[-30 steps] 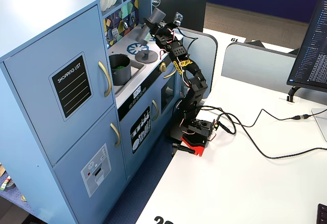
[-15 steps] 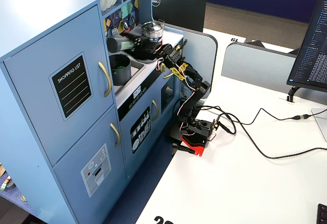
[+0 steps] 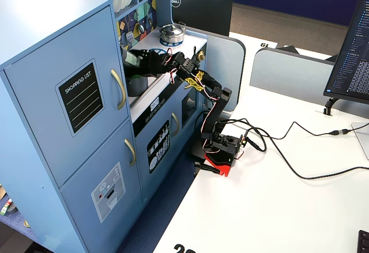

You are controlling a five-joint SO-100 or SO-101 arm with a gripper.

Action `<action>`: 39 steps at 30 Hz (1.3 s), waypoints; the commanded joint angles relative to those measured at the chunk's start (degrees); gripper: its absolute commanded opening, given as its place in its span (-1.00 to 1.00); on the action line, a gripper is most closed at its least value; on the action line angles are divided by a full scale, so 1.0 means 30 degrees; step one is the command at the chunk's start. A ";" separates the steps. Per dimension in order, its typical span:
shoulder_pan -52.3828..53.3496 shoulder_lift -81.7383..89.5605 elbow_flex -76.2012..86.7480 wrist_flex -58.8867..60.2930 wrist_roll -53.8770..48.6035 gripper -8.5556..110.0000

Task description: Put salt in the gray recipient

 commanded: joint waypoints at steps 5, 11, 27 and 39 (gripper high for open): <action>-0.1611 0.0146 -0.1406 -0.5537 -0.0850 -0.86; -0.0088 -0.0469 -0.2227 0.0557 0.0732 -0.86; 0.0850 -0.1465 -0.2607 0.0703 0.0791 -0.86; 0.4189 -0.1113 -0.2695 -0.5303 -1.3213 -0.86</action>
